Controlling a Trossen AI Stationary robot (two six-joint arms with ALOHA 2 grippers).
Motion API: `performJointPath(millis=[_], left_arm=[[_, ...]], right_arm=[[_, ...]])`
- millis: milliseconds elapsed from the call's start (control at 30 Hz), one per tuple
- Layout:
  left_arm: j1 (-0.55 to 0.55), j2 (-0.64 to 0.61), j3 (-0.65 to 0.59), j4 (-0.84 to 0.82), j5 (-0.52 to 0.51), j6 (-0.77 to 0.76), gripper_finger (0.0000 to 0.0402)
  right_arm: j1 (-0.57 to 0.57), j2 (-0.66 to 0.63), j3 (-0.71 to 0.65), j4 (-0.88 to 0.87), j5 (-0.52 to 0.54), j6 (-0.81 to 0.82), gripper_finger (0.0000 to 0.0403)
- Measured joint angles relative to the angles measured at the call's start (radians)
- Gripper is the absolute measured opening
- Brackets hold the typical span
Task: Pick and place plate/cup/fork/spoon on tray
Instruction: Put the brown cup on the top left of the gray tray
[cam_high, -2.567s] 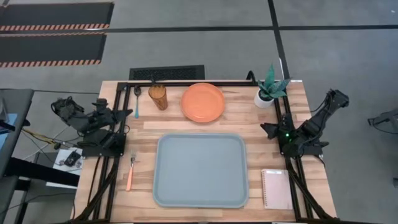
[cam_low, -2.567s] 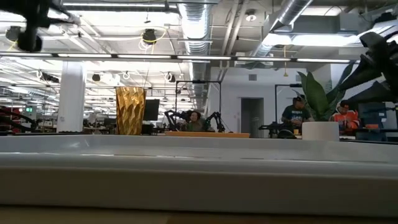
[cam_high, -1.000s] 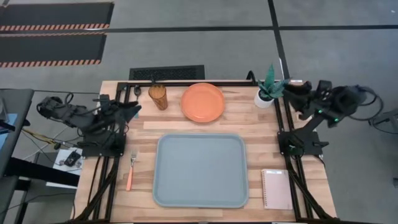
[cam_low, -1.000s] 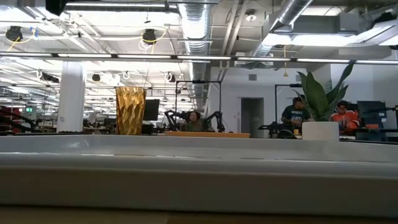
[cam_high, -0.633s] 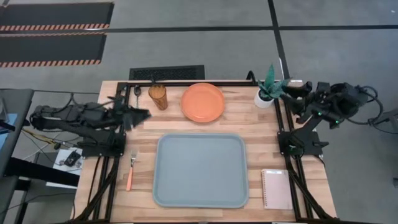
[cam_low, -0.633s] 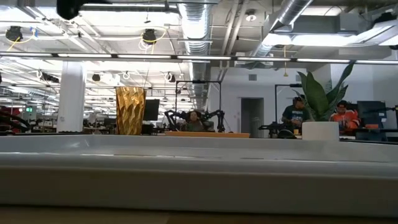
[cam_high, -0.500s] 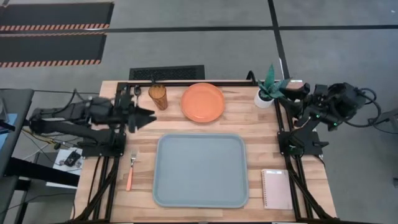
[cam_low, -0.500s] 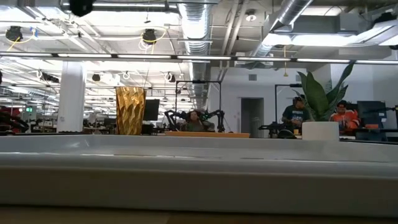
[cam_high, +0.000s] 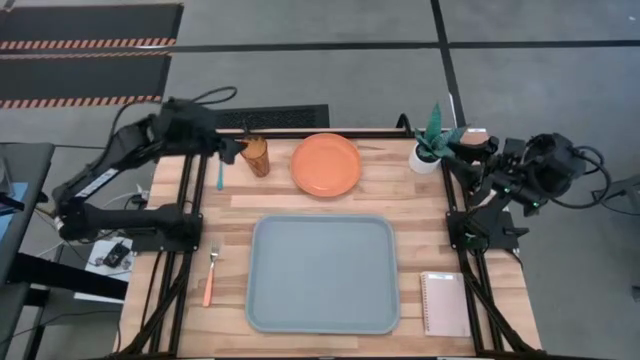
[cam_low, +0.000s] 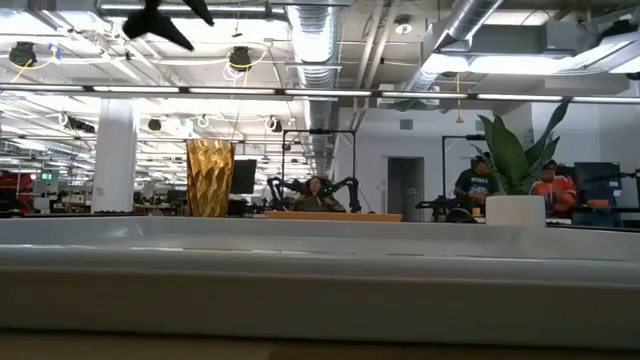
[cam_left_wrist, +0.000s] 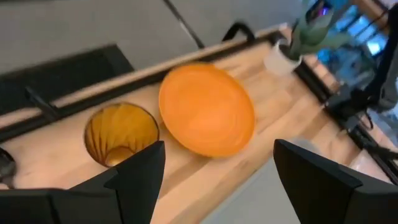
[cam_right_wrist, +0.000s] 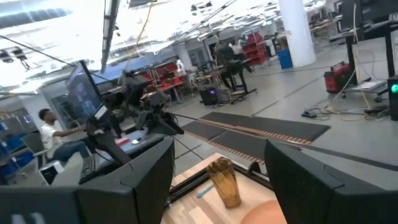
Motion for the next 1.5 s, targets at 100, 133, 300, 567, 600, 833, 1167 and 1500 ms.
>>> performJointPath(millis=[100,133,300,567,600,833,1167,1500], left_arm=[[0.072,0.073,0.000,-0.015,0.076,0.059,0.0286],[0.092,0.099,0.000,-0.017,0.082,0.078,0.0286],[0.186,0.231,0.000,-0.036,0.081,0.139,0.0286],[0.295,0.379,0.000,-0.044,0.100,0.247,0.0286],[0.302,0.394,0.000,-0.049,0.097,0.260,0.0286],[0.314,0.476,-0.001,-0.067,0.073,0.330,0.0285],[0.313,0.522,-0.002,-0.081,0.027,0.332,0.0147],[0.314,0.522,-0.002,-0.088,-0.094,0.391,0.0008]], right_arm=[[0.000,0.001,0.000,-0.021,0.001,0.017,0.0272],[0.000,0.001,0.000,-0.025,0.001,0.022,0.0272],[0.000,0.001,0.000,-0.042,0.000,0.045,0.0272],[0.000,0.013,0.000,-0.043,-0.002,0.047,0.0272],[0.000,0.016,0.000,-0.042,-0.002,0.048,0.0272],[0.000,0.023,0.000,-0.039,-0.004,0.048,0.0272],[0.000,0.022,0.000,-0.034,-0.003,0.056,0.0272],[0.000,0.022,0.000,-0.035,-0.003,0.055,0.0272]])
